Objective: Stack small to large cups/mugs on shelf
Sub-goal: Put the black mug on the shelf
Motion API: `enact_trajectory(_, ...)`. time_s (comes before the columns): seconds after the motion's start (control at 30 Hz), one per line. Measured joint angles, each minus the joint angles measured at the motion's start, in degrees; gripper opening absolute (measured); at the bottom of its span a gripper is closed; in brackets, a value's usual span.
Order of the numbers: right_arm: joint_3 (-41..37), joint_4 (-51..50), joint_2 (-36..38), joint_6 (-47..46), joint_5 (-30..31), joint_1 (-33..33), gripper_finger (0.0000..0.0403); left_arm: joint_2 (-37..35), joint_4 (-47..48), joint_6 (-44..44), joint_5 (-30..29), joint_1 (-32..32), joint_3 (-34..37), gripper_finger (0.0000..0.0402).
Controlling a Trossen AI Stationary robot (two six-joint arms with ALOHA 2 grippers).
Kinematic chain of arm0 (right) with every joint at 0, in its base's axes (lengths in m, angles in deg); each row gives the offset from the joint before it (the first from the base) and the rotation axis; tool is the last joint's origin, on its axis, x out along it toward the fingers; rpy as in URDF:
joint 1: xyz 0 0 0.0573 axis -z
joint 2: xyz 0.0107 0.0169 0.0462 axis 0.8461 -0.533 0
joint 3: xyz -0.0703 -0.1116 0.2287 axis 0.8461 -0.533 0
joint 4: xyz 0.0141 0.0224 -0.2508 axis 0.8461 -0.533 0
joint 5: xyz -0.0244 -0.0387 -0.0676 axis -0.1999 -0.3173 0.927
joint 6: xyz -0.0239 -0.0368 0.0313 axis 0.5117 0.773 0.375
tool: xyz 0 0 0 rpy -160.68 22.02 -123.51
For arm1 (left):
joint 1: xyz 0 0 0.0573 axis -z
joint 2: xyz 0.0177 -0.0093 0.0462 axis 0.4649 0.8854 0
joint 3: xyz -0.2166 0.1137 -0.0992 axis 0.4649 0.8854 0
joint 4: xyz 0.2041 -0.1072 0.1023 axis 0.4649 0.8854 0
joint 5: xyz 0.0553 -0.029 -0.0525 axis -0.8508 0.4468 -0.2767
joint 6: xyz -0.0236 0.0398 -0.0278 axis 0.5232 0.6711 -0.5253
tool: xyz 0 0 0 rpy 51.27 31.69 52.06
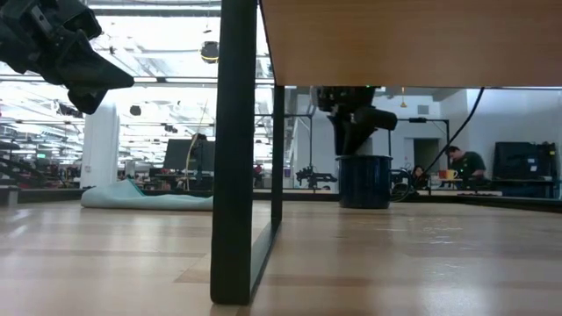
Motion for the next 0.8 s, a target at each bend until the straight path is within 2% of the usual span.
enact_trajectory(0.33, 0.00, 0.27, 0.00, 4.52, -0.02, 0.55, 0.0155, 0.00, 0.02, -0.02, 0.00, 0.00, 0.00, 0.0000)
enact_trajectory(0.8, 0.00, 2.20, 0.00, 4.43, -0.24, 0.62, 0.0132, 0.00, 1.16, 0.00, 0.00, 0.00, 0.00, 0.0000)
